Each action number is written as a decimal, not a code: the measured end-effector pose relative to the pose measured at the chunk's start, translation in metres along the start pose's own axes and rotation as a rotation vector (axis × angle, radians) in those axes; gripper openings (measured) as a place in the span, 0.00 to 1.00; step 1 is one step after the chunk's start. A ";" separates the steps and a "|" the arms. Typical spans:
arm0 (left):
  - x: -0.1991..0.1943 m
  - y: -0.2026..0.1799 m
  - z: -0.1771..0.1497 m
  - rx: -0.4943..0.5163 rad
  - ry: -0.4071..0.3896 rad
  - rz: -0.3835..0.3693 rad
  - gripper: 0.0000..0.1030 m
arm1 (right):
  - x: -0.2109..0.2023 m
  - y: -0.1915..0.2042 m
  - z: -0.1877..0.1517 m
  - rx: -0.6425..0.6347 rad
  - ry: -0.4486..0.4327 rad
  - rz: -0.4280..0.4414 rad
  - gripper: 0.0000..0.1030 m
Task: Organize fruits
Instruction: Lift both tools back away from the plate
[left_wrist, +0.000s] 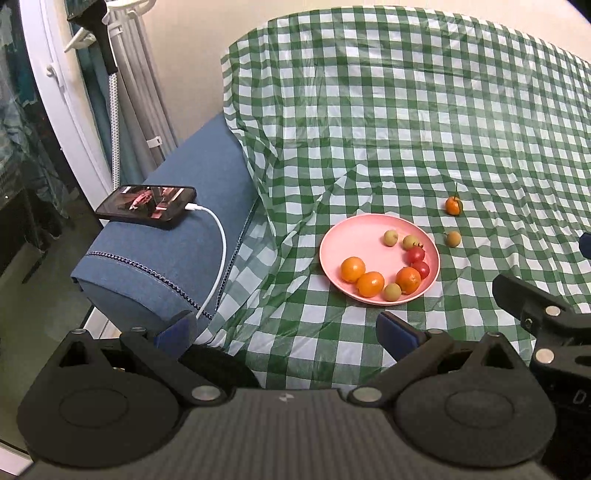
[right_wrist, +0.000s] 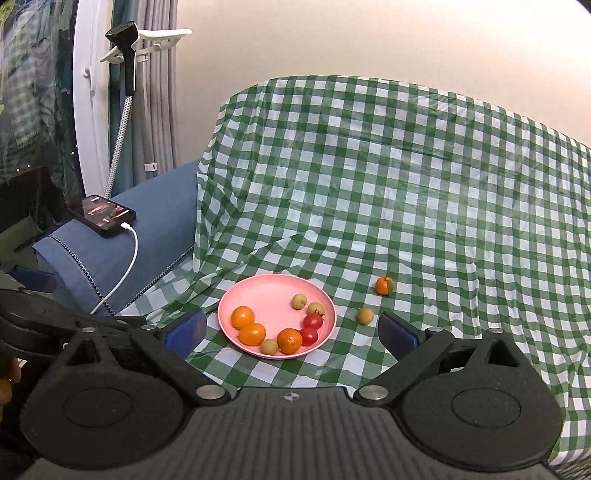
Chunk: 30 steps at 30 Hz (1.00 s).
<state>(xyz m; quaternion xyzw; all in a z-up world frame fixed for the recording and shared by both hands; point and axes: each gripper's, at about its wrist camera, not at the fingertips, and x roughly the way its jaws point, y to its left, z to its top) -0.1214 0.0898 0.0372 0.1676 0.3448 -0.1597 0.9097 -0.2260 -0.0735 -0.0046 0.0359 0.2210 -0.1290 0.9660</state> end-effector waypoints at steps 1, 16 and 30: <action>0.000 0.001 0.000 -0.001 0.000 0.001 1.00 | -0.001 0.001 0.000 0.001 0.000 0.001 0.96; -0.002 0.005 -0.002 -0.014 0.005 0.005 1.00 | -0.002 0.006 -0.001 0.006 0.006 0.000 0.96; 0.008 0.002 -0.002 0.007 0.026 -0.002 1.00 | 0.007 0.007 -0.004 0.021 0.025 -0.001 0.96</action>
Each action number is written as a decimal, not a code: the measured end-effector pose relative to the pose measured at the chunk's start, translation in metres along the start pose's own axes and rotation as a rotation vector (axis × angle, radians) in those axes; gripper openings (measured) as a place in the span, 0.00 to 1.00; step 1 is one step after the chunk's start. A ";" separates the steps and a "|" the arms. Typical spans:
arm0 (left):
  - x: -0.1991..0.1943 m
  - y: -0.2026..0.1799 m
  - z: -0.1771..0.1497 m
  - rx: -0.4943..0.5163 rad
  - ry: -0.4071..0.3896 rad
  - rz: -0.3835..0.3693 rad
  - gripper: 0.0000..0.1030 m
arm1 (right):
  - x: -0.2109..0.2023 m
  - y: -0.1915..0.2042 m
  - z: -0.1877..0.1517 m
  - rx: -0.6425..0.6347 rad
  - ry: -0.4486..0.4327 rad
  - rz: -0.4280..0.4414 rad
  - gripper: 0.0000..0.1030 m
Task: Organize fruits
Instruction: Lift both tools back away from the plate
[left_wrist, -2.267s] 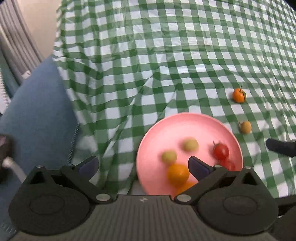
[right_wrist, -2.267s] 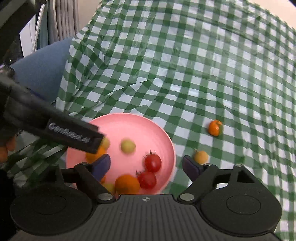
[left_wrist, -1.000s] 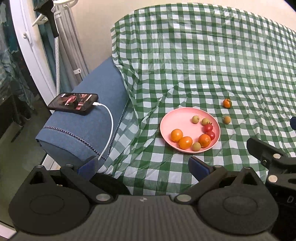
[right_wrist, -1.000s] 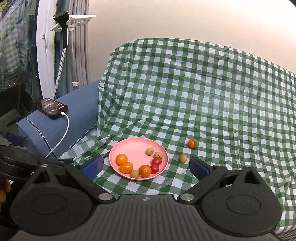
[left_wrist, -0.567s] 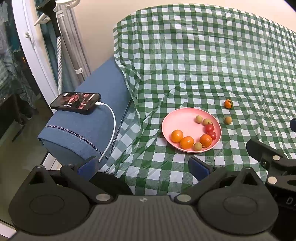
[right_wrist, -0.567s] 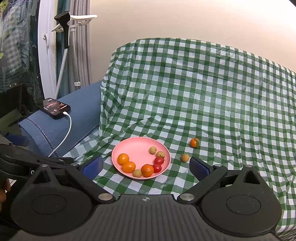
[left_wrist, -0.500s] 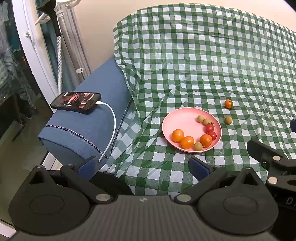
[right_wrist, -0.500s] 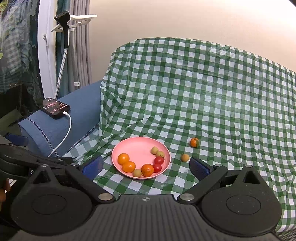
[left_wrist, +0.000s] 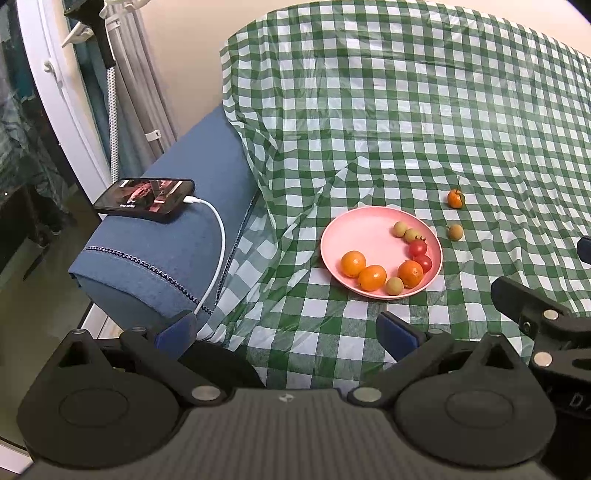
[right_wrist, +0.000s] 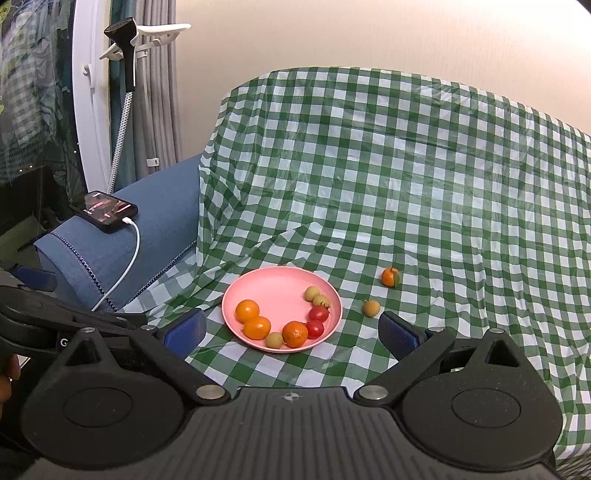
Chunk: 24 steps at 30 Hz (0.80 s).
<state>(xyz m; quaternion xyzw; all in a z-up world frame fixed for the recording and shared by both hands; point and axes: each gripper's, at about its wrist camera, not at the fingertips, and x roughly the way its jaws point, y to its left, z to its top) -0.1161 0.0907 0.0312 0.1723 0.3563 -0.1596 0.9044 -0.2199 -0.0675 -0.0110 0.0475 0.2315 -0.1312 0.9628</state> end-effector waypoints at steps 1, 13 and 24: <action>0.001 -0.001 0.000 0.002 0.003 0.000 1.00 | 0.002 -0.001 -0.001 0.003 0.003 0.000 0.96; 0.020 -0.008 0.004 0.027 0.056 -0.002 1.00 | 0.023 -0.007 -0.006 0.037 0.040 0.007 0.96; 0.045 -0.022 0.010 0.068 0.114 -0.002 1.00 | 0.047 -0.021 -0.012 0.085 0.082 0.002 0.96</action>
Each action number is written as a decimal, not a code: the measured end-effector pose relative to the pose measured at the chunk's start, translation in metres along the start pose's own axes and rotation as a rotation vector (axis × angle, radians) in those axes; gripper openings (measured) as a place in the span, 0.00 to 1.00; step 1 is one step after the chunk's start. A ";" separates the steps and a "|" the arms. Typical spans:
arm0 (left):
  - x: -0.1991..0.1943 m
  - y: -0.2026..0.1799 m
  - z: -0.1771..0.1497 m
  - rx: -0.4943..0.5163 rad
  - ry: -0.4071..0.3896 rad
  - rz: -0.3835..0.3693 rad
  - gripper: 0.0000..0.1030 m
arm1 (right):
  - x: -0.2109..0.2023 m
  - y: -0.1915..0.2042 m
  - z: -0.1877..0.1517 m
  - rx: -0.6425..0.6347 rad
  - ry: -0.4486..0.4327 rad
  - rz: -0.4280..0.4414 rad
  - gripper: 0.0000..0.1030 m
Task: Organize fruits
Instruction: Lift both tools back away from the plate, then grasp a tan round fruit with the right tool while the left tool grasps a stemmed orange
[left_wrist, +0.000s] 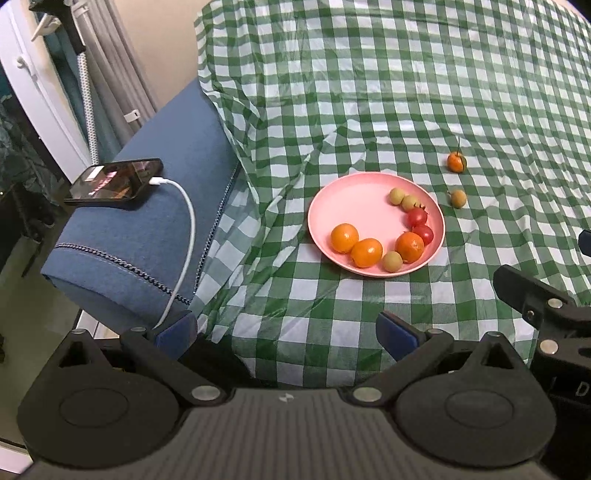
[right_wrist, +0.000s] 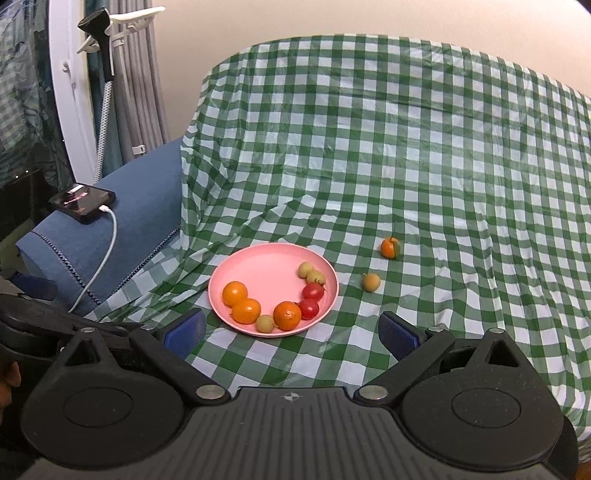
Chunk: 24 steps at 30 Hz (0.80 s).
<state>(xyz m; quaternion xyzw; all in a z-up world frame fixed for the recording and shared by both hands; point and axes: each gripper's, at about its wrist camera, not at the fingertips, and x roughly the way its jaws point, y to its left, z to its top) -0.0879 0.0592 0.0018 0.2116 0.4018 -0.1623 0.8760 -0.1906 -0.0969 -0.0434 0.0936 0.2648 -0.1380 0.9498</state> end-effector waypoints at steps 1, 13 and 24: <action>0.002 -0.002 0.001 0.004 0.005 0.000 1.00 | 0.003 -0.002 0.000 0.007 0.006 -0.001 0.96; 0.043 -0.018 0.034 0.032 0.078 0.018 1.00 | 0.087 -0.077 -0.006 0.035 0.039 -0.254 0.96; 0.088 -0.035 0.091 0.026 0.125 0.041 1.00 | 0.227 -0.115 0.006 -0.011 0.039 -0.179 0.83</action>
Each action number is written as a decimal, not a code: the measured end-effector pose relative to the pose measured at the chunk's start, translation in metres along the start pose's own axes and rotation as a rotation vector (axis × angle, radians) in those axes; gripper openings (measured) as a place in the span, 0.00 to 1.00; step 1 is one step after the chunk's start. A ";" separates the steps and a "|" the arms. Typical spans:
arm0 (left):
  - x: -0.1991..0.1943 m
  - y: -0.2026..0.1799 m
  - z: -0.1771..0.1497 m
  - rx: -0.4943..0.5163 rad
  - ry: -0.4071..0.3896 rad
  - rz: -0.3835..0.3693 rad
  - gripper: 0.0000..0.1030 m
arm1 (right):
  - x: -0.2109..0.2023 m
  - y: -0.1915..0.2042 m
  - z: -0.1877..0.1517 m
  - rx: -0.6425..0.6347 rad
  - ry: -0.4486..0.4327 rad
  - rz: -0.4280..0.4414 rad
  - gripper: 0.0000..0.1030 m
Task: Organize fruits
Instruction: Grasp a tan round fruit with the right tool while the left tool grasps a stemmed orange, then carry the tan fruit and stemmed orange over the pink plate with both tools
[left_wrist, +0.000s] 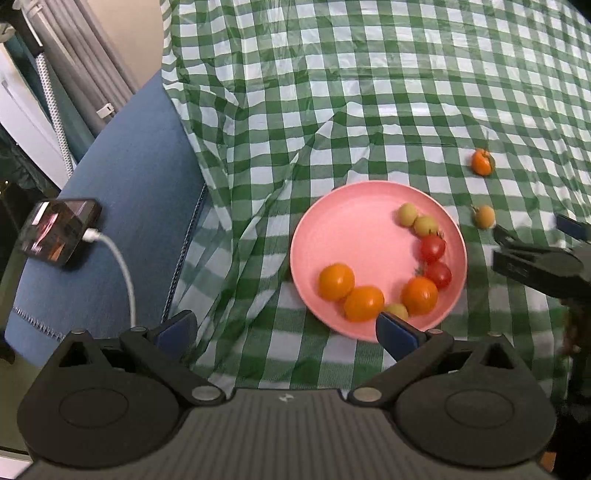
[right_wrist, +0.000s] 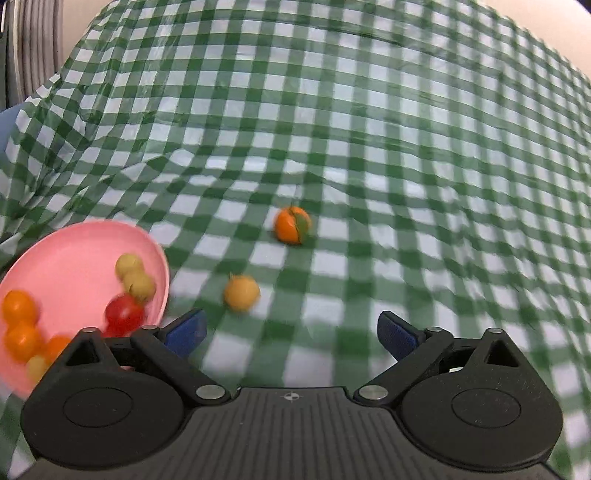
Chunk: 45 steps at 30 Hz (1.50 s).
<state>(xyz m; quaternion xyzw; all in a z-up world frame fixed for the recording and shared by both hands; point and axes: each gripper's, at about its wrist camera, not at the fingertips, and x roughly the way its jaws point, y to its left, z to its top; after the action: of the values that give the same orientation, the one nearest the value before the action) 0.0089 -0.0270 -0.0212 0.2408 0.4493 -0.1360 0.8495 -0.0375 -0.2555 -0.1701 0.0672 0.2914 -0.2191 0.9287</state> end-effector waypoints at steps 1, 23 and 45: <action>0.004 -0.002 0.005 0.000 0.003 0.004 1.00 | 0.011 0.001 0.003 -0.009 0.004 0.023 0.78; 0.160 -0.214 0.173 0.130 0.101 -0.320 1.00 | 0.054 -0.135 0.001 0.352 0.032 -0.271 0.30; 0.058 -0.116 0.117 -0.034 0.062 -0.299 0.39 | -0.019 -0.136 0.018 0.489 -0.029 -0.129 0.30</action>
<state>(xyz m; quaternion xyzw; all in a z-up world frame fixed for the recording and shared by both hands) 0.0714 -0.1881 -0.0466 0.1607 0.5084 -0.2458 0.8095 -0.1030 -0.3752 -0.1441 0.2678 0.2202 -0.3426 0.8732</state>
